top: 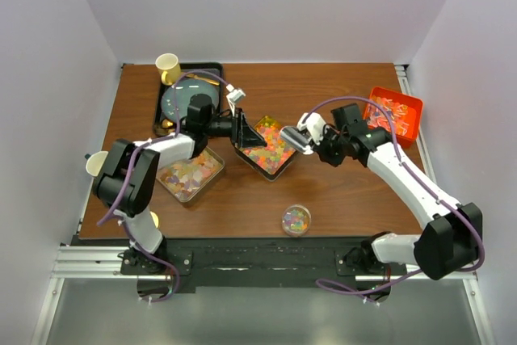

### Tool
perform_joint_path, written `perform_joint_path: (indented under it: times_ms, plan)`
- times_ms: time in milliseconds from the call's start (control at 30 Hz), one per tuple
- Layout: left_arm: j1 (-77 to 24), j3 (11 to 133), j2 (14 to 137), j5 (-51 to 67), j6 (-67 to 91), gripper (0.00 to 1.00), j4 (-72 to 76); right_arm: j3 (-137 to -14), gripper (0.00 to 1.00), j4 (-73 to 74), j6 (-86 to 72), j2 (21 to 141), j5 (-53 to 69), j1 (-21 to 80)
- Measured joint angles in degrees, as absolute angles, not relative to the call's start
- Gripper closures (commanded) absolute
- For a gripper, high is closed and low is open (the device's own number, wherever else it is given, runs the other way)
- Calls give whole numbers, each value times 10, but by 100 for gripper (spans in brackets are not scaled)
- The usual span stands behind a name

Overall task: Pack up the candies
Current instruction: Adjust the spatula.

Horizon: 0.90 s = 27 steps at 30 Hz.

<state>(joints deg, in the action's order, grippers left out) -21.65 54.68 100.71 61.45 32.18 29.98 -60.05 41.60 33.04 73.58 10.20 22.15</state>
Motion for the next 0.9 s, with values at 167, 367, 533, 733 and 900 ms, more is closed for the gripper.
perform_joint_path:
  times_ms: [167,367,533,733,900]
  plan:
    - [-219,528,1052,688,471,49,463,-601,100,417,366,735,99,253]
    - [-222,528,1084,708,548,53,528,-601,100,418,393,736,98,288]
    - [-222,528,1089,709,569,64,538,-603,100,424,415,739,92,311]
    - [-222,528,1091,708,580,93,547,-614,100,427,423,741,80,331]
    - [-218,528,1101,688,578,100,544,-625,90,423,424,746,65,337]
